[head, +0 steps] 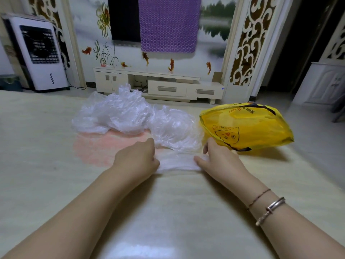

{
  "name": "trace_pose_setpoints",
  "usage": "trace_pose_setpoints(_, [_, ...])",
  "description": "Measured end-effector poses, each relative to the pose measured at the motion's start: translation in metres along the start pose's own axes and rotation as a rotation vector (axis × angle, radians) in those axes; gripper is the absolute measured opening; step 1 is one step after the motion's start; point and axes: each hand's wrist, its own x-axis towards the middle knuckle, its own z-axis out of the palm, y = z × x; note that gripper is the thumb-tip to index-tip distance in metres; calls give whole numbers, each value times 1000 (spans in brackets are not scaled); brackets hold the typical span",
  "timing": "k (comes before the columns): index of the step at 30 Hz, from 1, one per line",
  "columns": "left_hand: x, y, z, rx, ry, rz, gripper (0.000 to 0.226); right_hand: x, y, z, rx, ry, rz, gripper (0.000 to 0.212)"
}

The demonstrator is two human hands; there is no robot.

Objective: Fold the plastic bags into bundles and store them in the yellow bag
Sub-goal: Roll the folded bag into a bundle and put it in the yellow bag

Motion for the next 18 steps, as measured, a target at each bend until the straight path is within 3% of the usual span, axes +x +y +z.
trace_pose_setpoints(3, [-1, -1, -1, 60, 28, 7, 21, 1, 1, 2, -78, -9, -7, 26])
trace_pose_setpoints(5, [1, -4, -1, -50, 17, 20, 23, 2, 2, 2, 22, -20, -21, 19])
trace_pose_setpoints(8, [9, -6, -1, -440, -7, 65, 20, 4, 4, -8, 472, -97, 10, 24])
trace_pose_setpoints(12, [8, 5, -12, -968, -37, 119, 18, 1, 12, -38, 1251, -386, 126, 20])
trace_pose_setpoints(15, [2, 11, -16, -1021, -202, 197, 55, -1, 17, -47, 1283, -485, 94, 15])
trace_pose_setpoints(18, [0, 11, -10, -970, -389, 225, 51, -4, 17, -49, 1303, -538, 78, 13])
